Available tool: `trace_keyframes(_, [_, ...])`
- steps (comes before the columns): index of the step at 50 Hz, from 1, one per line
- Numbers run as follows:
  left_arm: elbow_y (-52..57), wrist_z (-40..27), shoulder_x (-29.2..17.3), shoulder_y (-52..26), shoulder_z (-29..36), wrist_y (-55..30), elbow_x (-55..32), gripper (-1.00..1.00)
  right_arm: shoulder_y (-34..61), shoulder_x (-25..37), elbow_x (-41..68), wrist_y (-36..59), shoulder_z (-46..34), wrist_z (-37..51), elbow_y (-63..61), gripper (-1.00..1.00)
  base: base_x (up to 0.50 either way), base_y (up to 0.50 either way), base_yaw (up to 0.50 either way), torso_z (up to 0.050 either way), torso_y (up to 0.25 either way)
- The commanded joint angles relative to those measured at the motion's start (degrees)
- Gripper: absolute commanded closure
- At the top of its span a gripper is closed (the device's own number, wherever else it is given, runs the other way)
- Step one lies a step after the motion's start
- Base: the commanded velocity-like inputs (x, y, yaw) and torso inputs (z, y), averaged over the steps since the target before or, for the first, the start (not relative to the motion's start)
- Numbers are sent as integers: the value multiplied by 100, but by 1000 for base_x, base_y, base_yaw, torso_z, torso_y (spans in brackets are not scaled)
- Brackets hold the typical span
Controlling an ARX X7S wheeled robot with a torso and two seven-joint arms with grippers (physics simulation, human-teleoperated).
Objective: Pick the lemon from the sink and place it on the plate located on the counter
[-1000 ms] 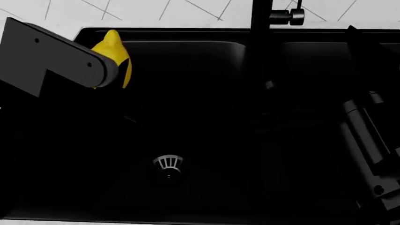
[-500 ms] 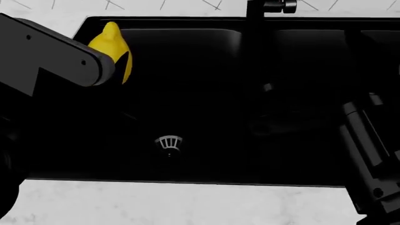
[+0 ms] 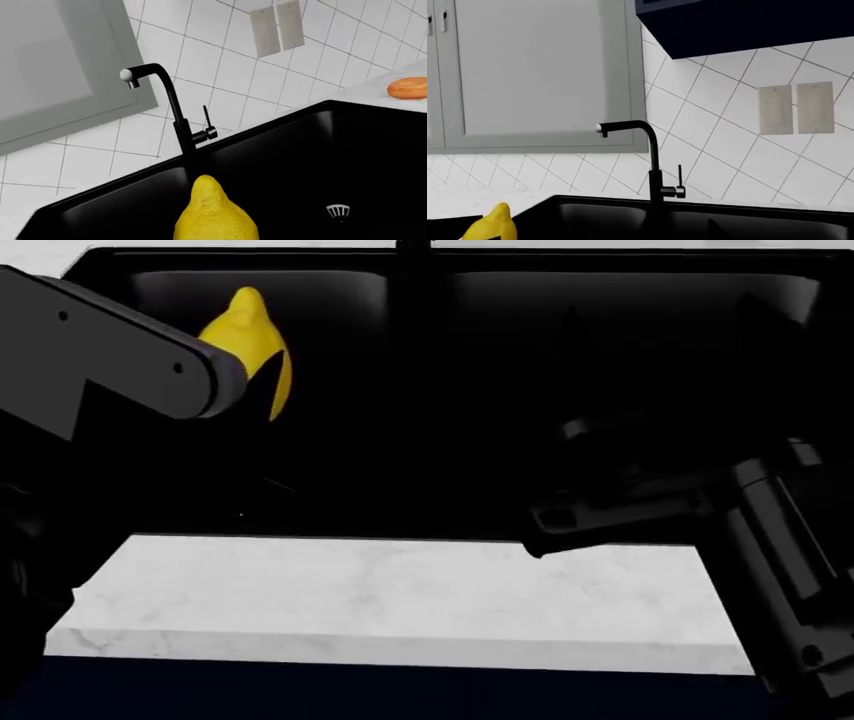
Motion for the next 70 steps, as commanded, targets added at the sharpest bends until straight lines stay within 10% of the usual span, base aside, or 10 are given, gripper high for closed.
trace_keyframes(1, [-52, 5, 14, 98, -22, 193, -53, 100, -20, -1, -16, 3, 16, -42, -49, -100, 0, -500, 0, 0, 0])
trace_keyframes(70, [-138, 165, 48, 108, 113, 253, 47, 100, 7, 66, -37, -63, -177, -29, -111, -100, 0, -500, 0, 0, 0])
